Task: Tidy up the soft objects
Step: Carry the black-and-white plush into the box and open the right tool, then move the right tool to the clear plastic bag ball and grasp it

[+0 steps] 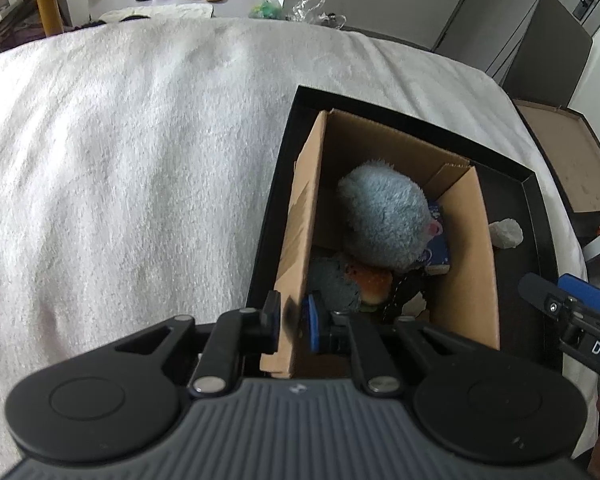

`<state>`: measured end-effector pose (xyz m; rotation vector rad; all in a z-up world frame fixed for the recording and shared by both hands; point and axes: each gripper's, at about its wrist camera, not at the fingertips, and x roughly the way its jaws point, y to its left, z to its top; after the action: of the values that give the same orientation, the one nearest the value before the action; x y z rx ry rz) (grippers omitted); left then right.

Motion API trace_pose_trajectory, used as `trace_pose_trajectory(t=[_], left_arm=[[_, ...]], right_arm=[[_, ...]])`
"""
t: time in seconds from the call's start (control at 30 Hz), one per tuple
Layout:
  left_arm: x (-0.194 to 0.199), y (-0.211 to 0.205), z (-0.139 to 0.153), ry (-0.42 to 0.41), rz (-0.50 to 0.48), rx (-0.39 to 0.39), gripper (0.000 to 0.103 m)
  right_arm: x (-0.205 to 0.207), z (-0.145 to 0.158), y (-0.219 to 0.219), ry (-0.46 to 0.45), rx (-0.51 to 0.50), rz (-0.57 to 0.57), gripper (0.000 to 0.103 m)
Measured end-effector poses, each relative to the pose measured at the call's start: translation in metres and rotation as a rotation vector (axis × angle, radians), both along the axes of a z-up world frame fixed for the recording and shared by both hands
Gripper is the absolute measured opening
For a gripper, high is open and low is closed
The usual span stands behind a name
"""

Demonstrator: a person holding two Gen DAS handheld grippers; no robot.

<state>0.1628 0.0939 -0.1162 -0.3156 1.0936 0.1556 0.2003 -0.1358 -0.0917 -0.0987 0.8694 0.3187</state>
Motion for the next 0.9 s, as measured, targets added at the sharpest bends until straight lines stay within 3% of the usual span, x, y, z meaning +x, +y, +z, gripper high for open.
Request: trace_pose_trajectory(t=[0.47, 0.57, 0.73, 0.9], left_arm=[[0.020, -0.012, 0.005, 0.009, 0.004, 0.067, 0.017], [0.025, -0.014, 0.004, 0.017, 0.008, 0.085, 0.024], [0.037, -0.017, 0.001, 0.023, 0.013, 0.123, 0.048], [0.050, -0.017, -0.006, 0.046, 0.022, 0.140, 0.053]], right_arm=[[0.024, -0.012, -0.030, -0.004, 0.022, -0.036, 0.067], [0.032, -0.016, -0.036, -0.006, 0.030, -0.042, 0.067], [0.048, -0.028, -0.045, 0.007, 0.041, -0.045, 0.068], [0.069, -0.042, -0.050, 0.024, 0.046, -0.049, 0.080]])
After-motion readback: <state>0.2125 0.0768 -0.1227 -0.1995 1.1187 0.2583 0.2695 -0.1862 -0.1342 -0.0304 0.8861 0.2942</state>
